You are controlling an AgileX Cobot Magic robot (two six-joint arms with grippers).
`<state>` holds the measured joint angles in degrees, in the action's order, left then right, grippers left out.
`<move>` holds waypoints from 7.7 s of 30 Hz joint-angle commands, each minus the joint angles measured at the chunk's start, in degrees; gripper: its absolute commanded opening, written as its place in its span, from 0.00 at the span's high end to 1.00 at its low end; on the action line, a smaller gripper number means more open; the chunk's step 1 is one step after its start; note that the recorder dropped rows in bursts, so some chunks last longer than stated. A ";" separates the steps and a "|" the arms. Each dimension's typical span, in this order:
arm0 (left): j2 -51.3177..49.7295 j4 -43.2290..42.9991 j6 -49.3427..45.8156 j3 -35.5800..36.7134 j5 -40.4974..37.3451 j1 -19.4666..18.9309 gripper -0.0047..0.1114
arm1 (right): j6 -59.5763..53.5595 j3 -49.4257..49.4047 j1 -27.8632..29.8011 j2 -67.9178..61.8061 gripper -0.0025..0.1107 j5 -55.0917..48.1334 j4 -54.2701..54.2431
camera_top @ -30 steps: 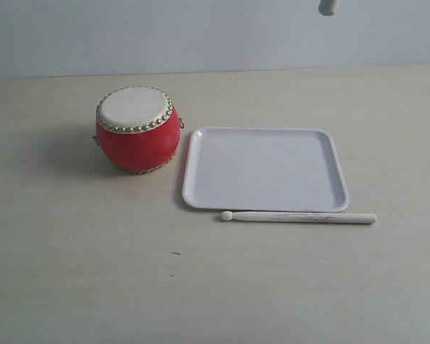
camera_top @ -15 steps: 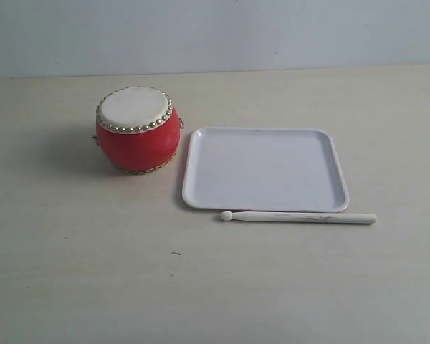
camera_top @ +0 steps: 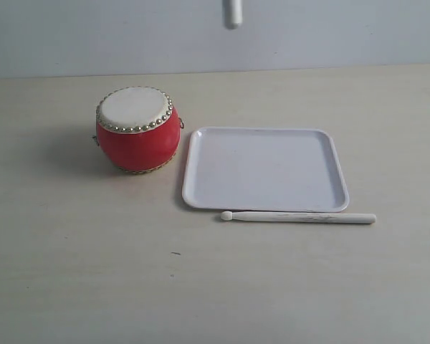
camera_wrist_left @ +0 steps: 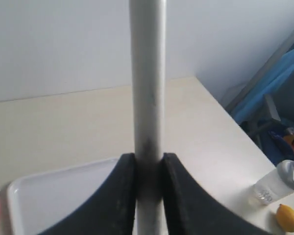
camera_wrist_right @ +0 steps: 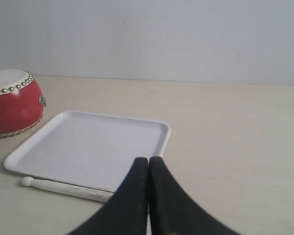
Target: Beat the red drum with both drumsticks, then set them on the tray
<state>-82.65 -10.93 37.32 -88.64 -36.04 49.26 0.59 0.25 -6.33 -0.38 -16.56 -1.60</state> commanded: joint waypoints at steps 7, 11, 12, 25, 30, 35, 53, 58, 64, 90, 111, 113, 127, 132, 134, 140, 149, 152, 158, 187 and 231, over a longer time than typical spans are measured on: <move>19.17 -0.76 4.35 28.85 0.55 -14.14 0.96 | -0.12 -0.25 0.27 0.38 0.98 0.67 -0.04; 24.94 -0.18 2.53 36.13 0.55 -19.70 0.96 | -0.12 -0.25 0.27 0.38 0.98 0.67 -0.04; 26.37 0.46 1.58 37.54 0.41 -20.81 0.96 | -0.12 -0.25 0.27 0.38 0.98 0.67 -0.04; 41.14 1.15 -2.68 48.55 -2.14 -28.72 0.96 | -0.12 -0.25 0.27 0.38 0.98 0.67 -0.04; 42.41 1.04 -3.94 50.10 -2.70 -28.72 0.96 | -0.12 -0.25 0.27 0.38 0.98 0.67 -0.04; 42.41 0.47 -4.60 50.10 -2.94 -28.72 0.96 | -0.12 -0.25 0.27 0.38 0.98 0.67 -0.04; 42.41 0.47 -4.60 50.10 -2.94 -28.72 0.96 | -0.12 -0.25 0.27 0.38 0.98 0.19 -0.04; 42.41 0.47 -4.60 50.10 -2.94 -28.72 0.96 | -0.12 -0.25 0.27 0.38 0.98 0.19 -0.04; 42.41 0.47 -4.60 50.10 -2.94 -28.72 0.96 | 0.12 -0.25 0.27 0.38 0.98 3.31 -0.33; 42.41 0.47 -4.60 50.10 -2.94 -28.72 0.96 | 15.51 -0.25 0.27 0.38 0.98 27.11 -22.06; 42.41 0.47 -4.60 50.10 -2.84 -28.72 0.96 | 99.41 42.51 0.27 -56.16 0.98 66.66 99.87; 42.41 0.47 -4.60 50.10 -2.84 -28.72 0.96 | 104.20 47.10 0.27 -62.32 0.98 70.46 101.55; 42.41 0.57 -4.60 50.10 -2.84 -28.72 0.96 | 90.79 59.19 0.27 -71.03 0.98 61.36 101.55; 42.41 0.57 -4.60 50.10 -2.84 -28.72 0.96 | 86.59 60.70 0.27 -70.91 0.98 49.23 101.55; 42.41 0.57 -4.60 50.10 -2.84 -28.72 0.96 | 84.57 60.70 0.27 -70.91 0.98 44.54 101.55; 42.41 0.57 -4.60 50.10 -2.84 -28.72 0.96 | 81.19 60.70 0.27 -70.91 0.98 35.06 101.55; 42.41 0.57 -4.60 50.10 -2.84 -28.72 0.96 | 73.17 63.07 -0.03 -62.84 0.98 40.00 101.55; 42.41 0.57 -4.60 50.10 -2.84 -28.72 0.96 | 82.03 65.30 -1.74 -58.85 0.98 40.63 101.55; 42.41 0.57 -4.60 50.10 -2.84 -28.72 0.96 | 83.04 65.45 -3.84 -54.52 0.98 42.67 101.55; 42.41 0.57 -4.60 50.10 -2.84 -28.72 0.96 | -20.16 54.56 -14.15 -55.94 0.98 -9.67 30.26; 42.41 0.57 -4.60 50.10 -2.84 -28.72 0.96 | -33.86 62.93 -16.67 -101.73 0.67 -30.53 -1.45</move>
<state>-40.54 -10.41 32.97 -38.66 -39.36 20.64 -33.39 62.68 -23.01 -100.88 -48.91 -4.75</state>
